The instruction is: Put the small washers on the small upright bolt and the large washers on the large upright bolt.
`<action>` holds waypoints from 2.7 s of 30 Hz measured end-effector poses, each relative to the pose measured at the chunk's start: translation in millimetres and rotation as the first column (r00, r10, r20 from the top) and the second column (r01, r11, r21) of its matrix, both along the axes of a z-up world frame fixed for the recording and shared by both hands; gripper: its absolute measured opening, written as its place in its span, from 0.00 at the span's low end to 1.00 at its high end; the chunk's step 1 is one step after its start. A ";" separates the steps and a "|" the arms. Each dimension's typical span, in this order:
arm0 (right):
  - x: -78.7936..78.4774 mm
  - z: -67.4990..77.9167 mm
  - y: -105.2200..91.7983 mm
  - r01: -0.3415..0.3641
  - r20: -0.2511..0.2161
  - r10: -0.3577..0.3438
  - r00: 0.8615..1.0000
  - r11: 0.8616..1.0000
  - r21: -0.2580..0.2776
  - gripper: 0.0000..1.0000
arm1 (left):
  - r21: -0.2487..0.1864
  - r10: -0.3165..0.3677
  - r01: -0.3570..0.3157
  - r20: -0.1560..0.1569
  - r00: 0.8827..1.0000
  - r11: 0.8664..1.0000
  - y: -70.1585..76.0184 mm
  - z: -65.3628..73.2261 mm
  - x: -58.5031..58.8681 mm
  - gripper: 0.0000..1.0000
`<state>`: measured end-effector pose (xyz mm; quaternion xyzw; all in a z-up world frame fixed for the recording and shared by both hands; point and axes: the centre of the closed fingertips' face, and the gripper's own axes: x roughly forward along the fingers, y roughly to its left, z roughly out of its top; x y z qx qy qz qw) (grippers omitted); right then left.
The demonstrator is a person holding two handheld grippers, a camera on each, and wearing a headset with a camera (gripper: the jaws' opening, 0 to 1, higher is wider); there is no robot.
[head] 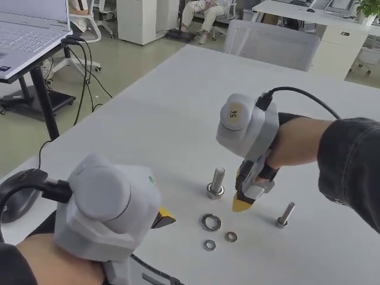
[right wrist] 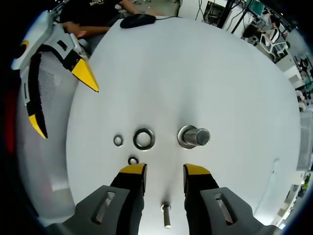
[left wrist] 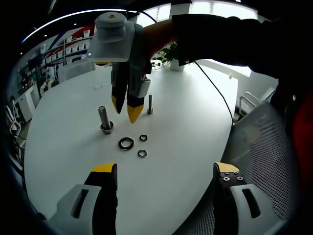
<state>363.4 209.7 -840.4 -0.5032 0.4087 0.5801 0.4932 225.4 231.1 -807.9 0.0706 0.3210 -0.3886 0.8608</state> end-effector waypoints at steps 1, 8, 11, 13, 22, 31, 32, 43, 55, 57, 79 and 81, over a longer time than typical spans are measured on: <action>-0.9 0.1 0.4 -0.001 -0.001 0.001 1.000 1.000 0.002 0.32 | 0.002 0.001 -0.001 0.000 1.000 1.000 0.6 0.1 1.0 0.80; -13.3 -2.6 8.3 -0.010 -0.017 0.011 1.000 0.999 0.031 0.32 | 0.011 0.006 -0.006 0.003 1.000 1.000 2.4 0.1 4.8 0.80; -20.6 -6.6 12.1 -0.009 -0.030 0.010 1.000 0.999 0.040 0.31 | 0.015 0.006 -0.006 0.004 1.000 1.000 3.0 -0.2 5.7 0.79; -26.0 -10.3 13.9 -0.017 -0.036 0.019 0.999 0.999 0.038 0.31 | 0.017 0.006 -0.007 0.004 1.000 1.000 3.3 -0.5 5.6 0.79; -35.1 -25.6 20.2 -0.031 -0.048 0.033 0.998 0.999 0.042 0.31 | 0.019 0.013 -0.013 0.009 1.000 1.000 4.1 -2.0 6.0 0.79; -34.6 -36.4 25.2 -0.030 -0.042 0.032 0.999 0.998 0.050 0.30 | 0.018 0.013 -0.013 0.006 1.000 1.000 3.5 -4.9 4.9 0.79; -34.4 -37.1 25.4 -0.030 -0.042 0.033 0.999 0.998 0.051 0.30 | 0.018 0.012 -0.013 0.006 1.000 1.000 3.4 -5.1 4.8 0.79; -34.0 -42.2 24.9 -0.047 -0.026 0.048 0.998 0.998 0.038 0.30 | 0.015 0.013 -0.013 0.005 1.000 1.000 1.7 -6.6 3.4 0.78; -37.7 -42.5 23.4 -0.057 -0.017 0.057 0.998 0.998 0.028 0.26 | 0.012 0.010 -0.010 0.007 1.000 1.000 -0.2 -7.0 2.0 0.78; -38.1 -42.5 23.3 -0.054 -0.016 0.055 0.998 0.998 0.030 0.26 | 0.012 0.009 -0.009 0.007 1.000 1.000 -0.3 -6.9 1.9 0.78; -36.9 -39.9 17.8 -0.056 -0.021 0.056 0.998 0.998 0.013 0.24 | 0.007 0.016 -0.016 0.009 1.000 1.000 0.8 -5.4 1.7 0.78; -36.4 -37.3 15.8 -0.054 -0.020 0.054 0.998 0.998 0.013 0.24 | 0.007 0.014 -0.014 0.008 1.000 1.000 0.5 -5.5 1.4 0.78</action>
